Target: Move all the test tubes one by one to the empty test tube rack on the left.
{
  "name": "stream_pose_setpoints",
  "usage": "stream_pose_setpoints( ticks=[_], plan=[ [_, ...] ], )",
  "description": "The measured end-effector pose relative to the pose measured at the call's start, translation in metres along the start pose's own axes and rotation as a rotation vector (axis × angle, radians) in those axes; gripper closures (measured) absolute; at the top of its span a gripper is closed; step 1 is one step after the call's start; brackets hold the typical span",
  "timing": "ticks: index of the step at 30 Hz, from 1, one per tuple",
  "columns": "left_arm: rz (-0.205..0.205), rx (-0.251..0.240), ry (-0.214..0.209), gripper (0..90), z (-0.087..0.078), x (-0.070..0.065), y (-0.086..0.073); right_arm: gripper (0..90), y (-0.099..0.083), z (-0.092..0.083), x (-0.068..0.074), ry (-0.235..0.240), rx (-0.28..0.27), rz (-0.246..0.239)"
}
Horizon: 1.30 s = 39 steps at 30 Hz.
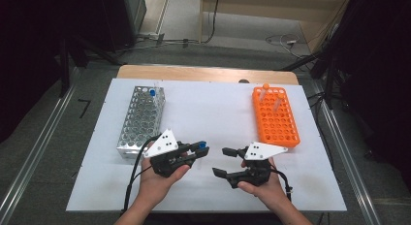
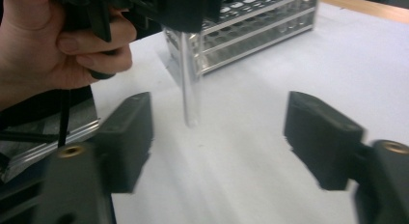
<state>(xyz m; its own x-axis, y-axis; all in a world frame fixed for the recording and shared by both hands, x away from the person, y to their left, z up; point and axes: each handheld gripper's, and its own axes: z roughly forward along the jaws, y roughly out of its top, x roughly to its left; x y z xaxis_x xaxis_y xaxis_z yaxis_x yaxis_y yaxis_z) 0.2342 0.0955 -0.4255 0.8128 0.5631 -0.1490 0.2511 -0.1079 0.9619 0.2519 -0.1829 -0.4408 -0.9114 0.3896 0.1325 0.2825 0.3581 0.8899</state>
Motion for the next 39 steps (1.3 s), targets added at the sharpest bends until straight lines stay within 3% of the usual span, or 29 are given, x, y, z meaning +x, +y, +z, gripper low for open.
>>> stream_pose_setpoints(
  ticks=[5, 12, 20, 27, 33, 39],
  plan=[
    [-0.002, -0.002, 0.031, 76.5, -0.005, 0.009, 0.004, 0.0, -0.002, -0.015, -0.012, -0.028, -0.010, 0.010],
    [-0.012, -0.015, 0.078, 76.5, -0.016, 0.025, 0.012, 0.0, -0.011, -0.035, -0.023, -0.107, -0.011, 0.016],
    [-0.022, -0.054, 0.150, 76.5, -0.030, 0.046, 0.023, 0.0, -0.026, -0.054, -0.032, -0.154, -0.005, 0.028],
    [-0.044, -0.085, 0.231, 76.5, -0.045, 0.072, 0.029, 0.0, -0.040, -0.074, -0.044, -0.226, -0.025, 0.072],
    [-0.075, -0.105, 0.292, 76.5, -0.052, 0.096, 0.031, 0.0, -0.047, -0.083, -0.053, -0.289, -0.017, 0.069],
    [-0.101, -0.119, 0.355, 76.5, -0.054, 0.119, 0.032, 0.0, -0.051, -0.087, -0.060, -0.316, -0.022, 0.081]
  ],
)
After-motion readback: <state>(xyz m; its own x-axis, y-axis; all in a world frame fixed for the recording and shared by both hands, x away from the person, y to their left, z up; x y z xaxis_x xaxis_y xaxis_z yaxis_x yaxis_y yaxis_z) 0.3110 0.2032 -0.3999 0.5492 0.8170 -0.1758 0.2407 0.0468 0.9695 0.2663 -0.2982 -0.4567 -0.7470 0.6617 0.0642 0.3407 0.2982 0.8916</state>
